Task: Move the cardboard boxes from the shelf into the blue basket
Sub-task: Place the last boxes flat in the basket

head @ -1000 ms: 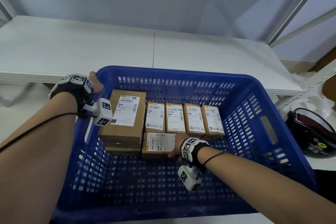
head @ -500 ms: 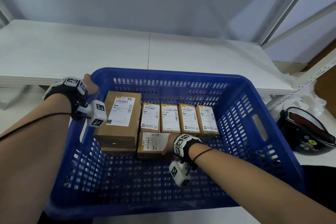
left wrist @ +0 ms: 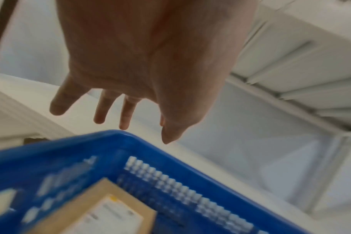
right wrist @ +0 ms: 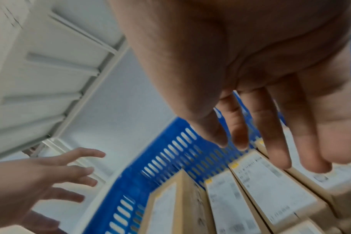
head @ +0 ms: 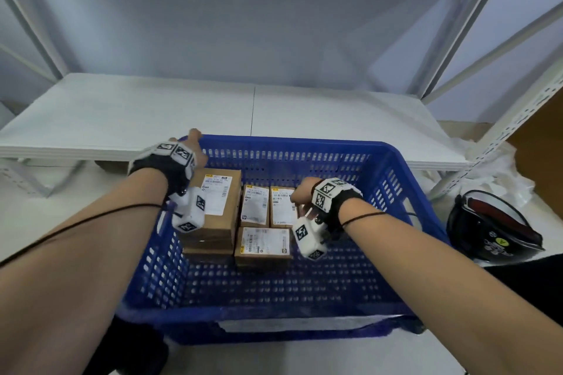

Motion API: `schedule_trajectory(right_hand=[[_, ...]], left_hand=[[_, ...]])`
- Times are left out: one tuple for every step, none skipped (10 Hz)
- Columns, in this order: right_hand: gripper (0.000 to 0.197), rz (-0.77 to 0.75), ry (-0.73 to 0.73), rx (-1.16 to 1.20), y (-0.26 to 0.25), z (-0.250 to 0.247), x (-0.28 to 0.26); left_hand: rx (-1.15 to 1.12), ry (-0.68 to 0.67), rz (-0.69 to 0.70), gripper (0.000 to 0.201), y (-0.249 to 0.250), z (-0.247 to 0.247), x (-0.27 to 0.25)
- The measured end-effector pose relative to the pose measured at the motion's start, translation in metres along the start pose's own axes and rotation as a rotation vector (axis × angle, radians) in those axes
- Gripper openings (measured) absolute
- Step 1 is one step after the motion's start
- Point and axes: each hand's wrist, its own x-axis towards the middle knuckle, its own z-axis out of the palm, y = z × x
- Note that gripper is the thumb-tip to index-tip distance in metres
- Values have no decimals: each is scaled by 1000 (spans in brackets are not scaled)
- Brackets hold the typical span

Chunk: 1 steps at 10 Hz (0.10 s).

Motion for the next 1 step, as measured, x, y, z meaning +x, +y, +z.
schedule_trajectory(right_hand=[[23, 4, 5, -25, -7, -30, -14]], left_hand=[[-100, -111, 87, 21, 50, -16, -55]])
